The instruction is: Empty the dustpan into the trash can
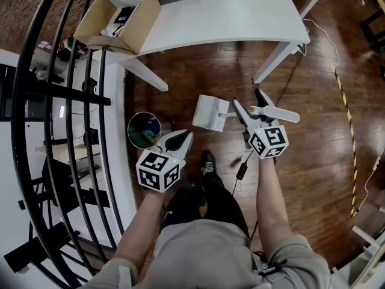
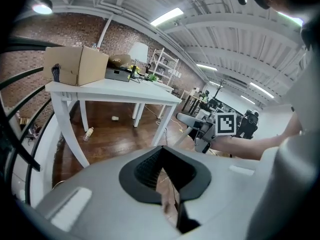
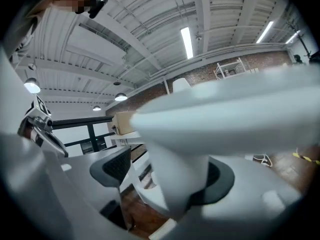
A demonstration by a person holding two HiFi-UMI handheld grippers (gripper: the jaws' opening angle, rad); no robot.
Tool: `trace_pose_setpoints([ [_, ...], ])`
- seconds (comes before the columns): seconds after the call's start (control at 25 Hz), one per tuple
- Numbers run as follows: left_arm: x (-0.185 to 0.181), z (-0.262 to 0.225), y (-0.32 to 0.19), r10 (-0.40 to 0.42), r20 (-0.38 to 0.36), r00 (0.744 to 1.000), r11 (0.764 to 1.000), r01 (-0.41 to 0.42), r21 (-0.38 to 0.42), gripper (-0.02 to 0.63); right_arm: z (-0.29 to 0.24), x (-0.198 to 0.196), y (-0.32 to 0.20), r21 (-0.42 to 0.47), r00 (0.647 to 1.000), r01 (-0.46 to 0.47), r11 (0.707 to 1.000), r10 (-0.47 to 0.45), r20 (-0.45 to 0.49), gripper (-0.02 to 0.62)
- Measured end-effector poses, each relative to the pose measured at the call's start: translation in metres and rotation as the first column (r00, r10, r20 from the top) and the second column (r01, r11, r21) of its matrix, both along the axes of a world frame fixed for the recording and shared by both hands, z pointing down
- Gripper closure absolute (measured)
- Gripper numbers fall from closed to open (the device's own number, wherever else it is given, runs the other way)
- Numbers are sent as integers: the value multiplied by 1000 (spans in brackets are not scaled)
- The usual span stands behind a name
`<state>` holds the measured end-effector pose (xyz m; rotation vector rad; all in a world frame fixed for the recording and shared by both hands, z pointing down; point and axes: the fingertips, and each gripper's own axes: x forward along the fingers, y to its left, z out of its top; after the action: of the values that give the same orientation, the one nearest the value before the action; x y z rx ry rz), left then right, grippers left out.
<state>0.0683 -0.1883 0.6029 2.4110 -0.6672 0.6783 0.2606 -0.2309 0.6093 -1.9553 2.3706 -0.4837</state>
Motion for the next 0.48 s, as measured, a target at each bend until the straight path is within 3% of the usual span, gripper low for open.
trace_pose_setpoints([
  [0.28,-15,-26,20,-18,-53,998,999,20,41,600,22,8,29,-170,996,-45,984,32,-82,195],
  [0.48,-54,-56,42,-73,-95,993,992,82,93,600,62,-11,89,-360,994,-101,927,83,-65,193],
])
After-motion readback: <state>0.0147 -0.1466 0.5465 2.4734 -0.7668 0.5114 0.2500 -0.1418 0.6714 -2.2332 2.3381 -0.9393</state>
